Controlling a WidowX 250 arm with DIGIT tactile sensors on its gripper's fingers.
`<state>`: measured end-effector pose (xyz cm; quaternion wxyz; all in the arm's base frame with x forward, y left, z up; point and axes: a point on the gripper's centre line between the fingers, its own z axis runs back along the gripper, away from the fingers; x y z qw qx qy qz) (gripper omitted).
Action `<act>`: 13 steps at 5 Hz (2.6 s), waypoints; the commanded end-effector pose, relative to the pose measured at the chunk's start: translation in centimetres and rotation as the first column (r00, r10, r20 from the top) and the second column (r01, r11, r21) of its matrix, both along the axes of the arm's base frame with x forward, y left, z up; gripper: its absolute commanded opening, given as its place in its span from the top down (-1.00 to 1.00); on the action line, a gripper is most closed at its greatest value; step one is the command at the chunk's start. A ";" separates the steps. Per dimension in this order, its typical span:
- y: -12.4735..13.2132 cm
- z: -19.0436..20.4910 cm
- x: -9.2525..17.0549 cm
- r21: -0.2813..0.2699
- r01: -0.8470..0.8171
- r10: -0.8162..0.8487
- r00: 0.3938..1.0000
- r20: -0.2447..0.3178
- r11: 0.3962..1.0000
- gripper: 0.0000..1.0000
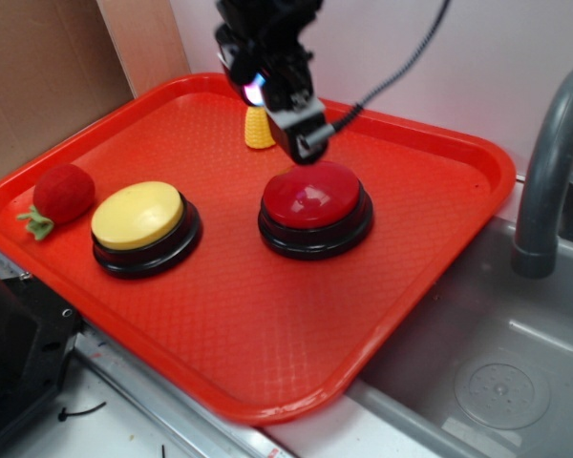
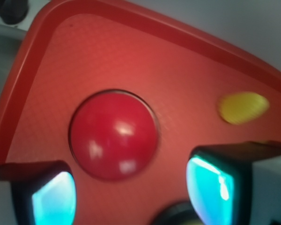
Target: Push the red button.
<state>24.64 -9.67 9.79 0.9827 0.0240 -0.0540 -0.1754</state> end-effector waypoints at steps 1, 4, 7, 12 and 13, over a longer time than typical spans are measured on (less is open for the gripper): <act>0.0 -4.0 -0.1 -0.020 0.068 -0.068 0.997 -0.024 0.998 -1.00; 0.5 -1.7 -0.6 -0.070 0.029 -0.031 0.999 -0.030 0.997 -1.00; 0.5 2.5 -0.8 -0.078 -0.036 0.036 0.999 0.002 0.996 -1.00; 0.9 5.2 -1.1 -0.087 -0.082 0.083 0.996 0.011 0.993 -1.00; 0.9 5.5 -1.2 -0.087 -0.088 0.088 0.996 0.005 0.992 -1.00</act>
